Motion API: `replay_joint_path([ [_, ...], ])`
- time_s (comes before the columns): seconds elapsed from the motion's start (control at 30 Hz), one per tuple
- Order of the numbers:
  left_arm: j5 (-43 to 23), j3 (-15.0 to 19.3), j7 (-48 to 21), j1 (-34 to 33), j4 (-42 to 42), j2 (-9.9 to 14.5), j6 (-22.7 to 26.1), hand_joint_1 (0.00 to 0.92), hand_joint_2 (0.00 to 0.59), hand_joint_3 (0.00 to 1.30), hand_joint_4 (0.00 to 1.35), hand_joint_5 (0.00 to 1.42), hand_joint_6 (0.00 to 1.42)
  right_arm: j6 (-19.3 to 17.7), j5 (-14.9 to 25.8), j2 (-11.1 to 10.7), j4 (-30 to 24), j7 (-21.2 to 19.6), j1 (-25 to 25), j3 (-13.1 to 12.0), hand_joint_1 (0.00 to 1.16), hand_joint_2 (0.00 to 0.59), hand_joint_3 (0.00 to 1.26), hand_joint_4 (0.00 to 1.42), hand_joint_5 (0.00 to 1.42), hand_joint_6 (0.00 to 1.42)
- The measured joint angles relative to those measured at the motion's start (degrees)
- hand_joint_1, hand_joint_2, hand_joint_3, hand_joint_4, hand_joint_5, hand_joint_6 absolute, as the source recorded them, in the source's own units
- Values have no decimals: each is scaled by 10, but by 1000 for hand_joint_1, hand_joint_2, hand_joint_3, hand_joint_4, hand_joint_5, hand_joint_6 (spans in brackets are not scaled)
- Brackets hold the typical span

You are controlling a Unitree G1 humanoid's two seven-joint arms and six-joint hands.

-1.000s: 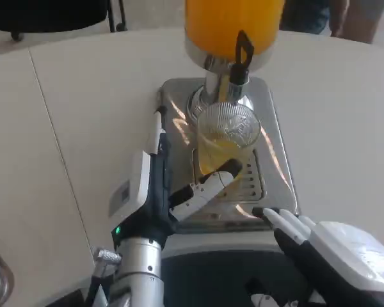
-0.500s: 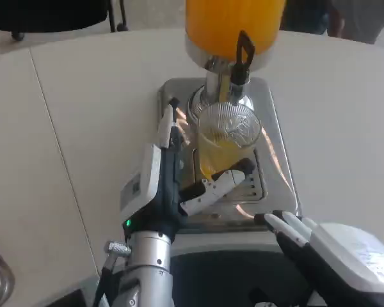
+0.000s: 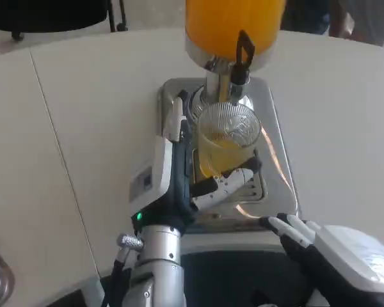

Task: Grasp the cup under the faucet to collect the drink, then remove the cup.

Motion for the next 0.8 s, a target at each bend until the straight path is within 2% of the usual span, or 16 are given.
replay_joint_path([
  [0.8,-5,-1,32,-93,117,-27,16,435,57,0,0,322,583,61,-21,-1,0,28,-27,16,581,452,83,0,0,0],
])
